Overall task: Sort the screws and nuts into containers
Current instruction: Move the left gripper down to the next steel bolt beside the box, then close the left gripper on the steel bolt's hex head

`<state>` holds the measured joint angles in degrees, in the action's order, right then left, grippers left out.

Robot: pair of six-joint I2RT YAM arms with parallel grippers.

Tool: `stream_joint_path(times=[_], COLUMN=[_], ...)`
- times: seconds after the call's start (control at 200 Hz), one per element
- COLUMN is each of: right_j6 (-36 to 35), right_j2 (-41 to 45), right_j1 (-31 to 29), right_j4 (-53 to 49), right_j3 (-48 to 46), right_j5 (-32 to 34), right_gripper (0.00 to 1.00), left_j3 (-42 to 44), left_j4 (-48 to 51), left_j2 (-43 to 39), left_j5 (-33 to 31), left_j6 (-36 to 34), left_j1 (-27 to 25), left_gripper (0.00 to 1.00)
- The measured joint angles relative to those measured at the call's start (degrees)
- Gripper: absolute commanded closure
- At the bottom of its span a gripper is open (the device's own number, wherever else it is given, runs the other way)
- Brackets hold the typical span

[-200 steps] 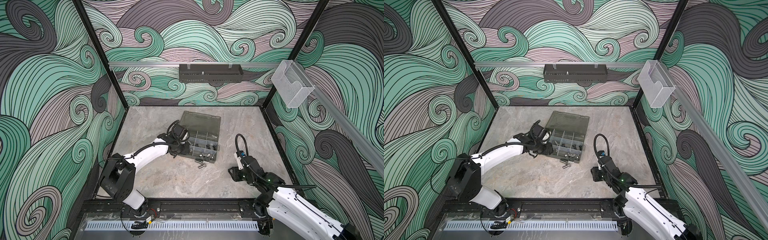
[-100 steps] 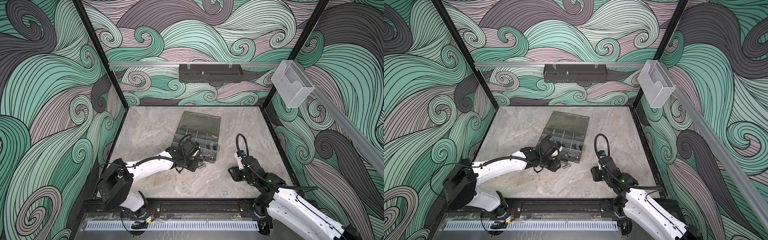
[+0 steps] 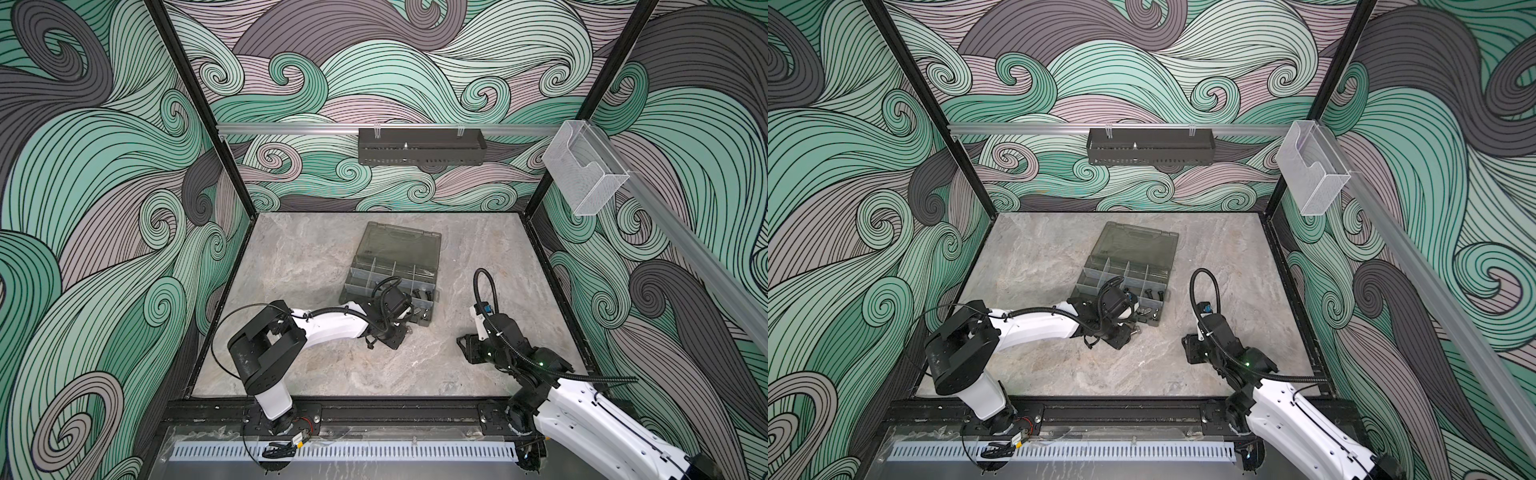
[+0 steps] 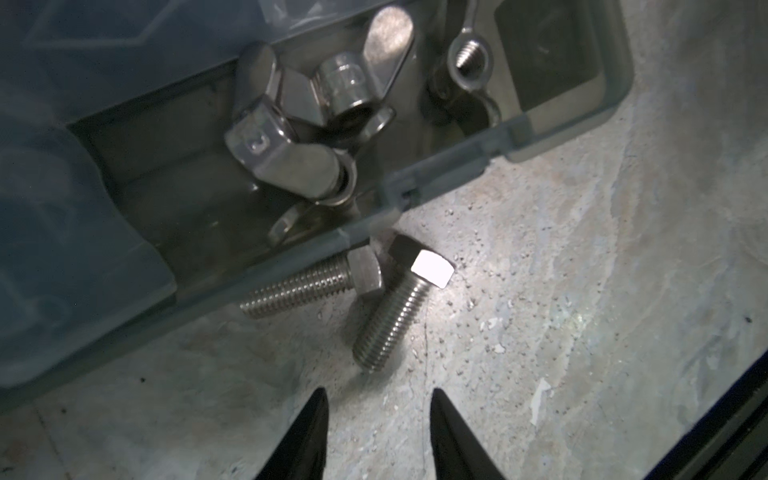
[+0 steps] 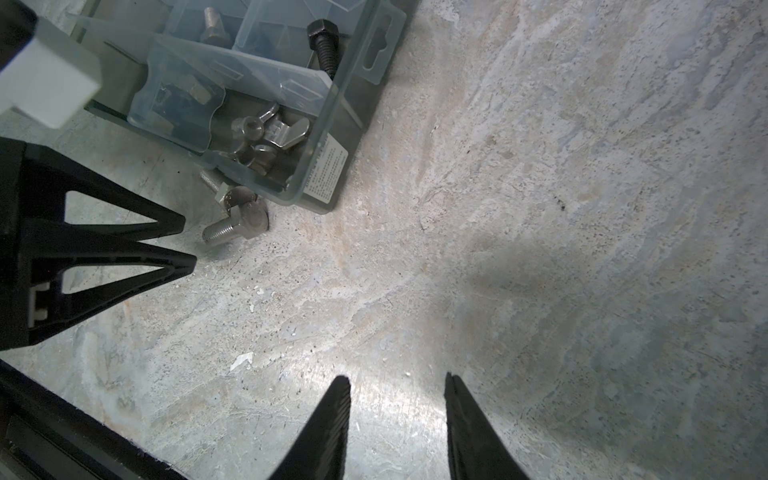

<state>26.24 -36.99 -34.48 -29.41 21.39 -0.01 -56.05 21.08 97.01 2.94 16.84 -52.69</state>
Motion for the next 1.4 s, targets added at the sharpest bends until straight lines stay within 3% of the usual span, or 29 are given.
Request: stream_joint_path(times=[0.48,1.046,1.401], right_j6=[0.0,0.0,0.2], right_j2=[0.4,0.4,0.6], right_j1=[0.0,0.0,0.0], right_j4=[0.0,0.0,0.0], right_j3=[0.0,0.0,-0.5], right_j5=[0.0,0.0,0.0], right_gripper=[0.61,0.61,0.60], left_j3=[-4.2,-5.0,-4.8], left_j4=[-0.2,-0.2,-0.1], left_j2=[6.3,7.1,6.7], left_j5=[0.1,0.3,0.5], left_j6=[-4.7,-6.1,-5.0], left_j1=[0.0,-1.9,-4.5], left_gripper=[0.60,0.90,0.95])
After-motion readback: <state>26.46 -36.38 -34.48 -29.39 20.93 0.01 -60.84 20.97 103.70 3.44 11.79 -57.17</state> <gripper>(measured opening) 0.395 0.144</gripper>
